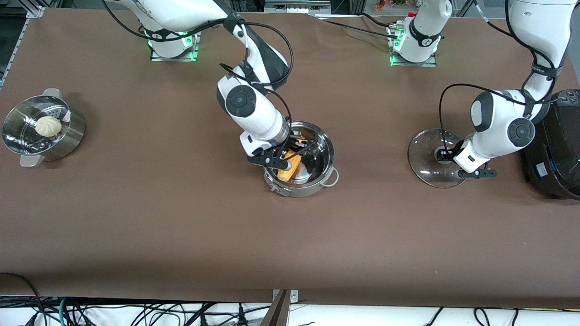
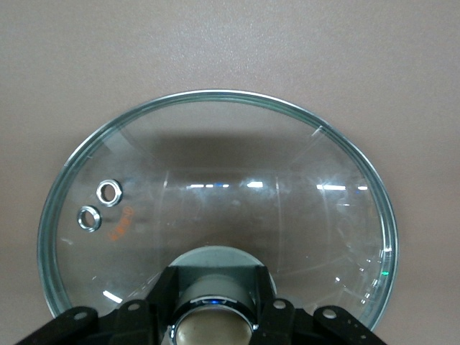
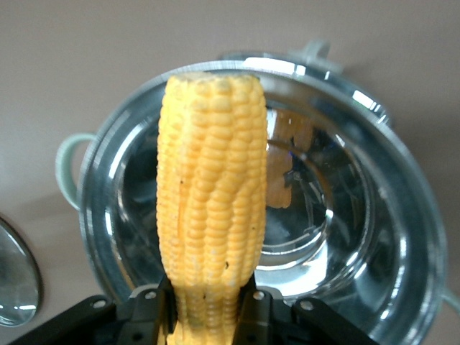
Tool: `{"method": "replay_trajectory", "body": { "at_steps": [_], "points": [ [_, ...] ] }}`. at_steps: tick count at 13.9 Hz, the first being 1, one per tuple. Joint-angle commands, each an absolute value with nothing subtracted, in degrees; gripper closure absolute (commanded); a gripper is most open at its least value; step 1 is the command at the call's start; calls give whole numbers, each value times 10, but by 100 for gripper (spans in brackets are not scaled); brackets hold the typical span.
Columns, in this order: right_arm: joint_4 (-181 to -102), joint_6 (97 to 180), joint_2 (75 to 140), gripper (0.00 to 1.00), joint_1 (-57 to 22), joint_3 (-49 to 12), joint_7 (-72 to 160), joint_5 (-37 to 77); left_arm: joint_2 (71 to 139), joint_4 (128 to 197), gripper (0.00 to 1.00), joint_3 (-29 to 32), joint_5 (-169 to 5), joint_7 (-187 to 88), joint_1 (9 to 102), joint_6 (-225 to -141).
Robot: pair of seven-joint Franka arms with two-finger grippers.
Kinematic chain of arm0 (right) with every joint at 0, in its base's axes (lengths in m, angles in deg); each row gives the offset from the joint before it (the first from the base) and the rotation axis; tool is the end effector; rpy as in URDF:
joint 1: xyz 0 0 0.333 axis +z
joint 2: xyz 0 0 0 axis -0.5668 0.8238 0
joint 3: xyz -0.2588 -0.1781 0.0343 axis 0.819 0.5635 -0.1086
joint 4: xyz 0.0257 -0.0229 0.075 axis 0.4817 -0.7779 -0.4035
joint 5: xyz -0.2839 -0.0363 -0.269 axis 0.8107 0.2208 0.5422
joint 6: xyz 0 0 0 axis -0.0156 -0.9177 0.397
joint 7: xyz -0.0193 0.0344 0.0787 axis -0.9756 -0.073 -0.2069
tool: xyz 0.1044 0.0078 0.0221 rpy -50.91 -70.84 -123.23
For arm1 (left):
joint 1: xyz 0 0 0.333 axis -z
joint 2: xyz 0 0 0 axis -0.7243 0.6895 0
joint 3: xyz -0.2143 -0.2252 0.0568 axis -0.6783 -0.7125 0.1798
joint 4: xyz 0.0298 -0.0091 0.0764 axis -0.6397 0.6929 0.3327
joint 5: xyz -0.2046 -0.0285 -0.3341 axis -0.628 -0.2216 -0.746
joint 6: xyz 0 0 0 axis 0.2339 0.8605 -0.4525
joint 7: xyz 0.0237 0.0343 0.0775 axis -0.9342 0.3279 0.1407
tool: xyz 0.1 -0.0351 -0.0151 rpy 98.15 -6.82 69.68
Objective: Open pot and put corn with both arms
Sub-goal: 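Set the lid down with the left gripper while the right gripper lowers corn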
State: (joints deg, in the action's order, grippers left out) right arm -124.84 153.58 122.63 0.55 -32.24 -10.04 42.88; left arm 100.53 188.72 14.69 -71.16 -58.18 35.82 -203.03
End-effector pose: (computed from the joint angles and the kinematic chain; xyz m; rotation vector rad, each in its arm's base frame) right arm 0.5494 0.4968 0.3178 -2.7866 0.3961 0.1231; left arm 0.5389 0.0514 0.2060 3.1064 0.0585 -0.2442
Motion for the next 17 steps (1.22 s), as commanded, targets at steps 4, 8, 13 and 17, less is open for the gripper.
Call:
{"method": "replay_trajectory", "body": {
  "at_steps": [4,8,13,17],
  "points": [
    [-1235,1540,1267,100,1,-348,-104,417,1008,1869,0,138,-722,-615,346,-2025],
    [-1235,1539,1279,100,-3,-347,-76,417,966,1743,0,139,-722,-618,346,-1831],
    [-1235,1534,1274,0,0,-346,-78,446,832,1699,0,137,-723,-605,345,-1741],
    [-1235,1519,1234,0,-3,-341,-83,453,773,1663,0,127,-737,-554,350,-1690]
  ]
}}
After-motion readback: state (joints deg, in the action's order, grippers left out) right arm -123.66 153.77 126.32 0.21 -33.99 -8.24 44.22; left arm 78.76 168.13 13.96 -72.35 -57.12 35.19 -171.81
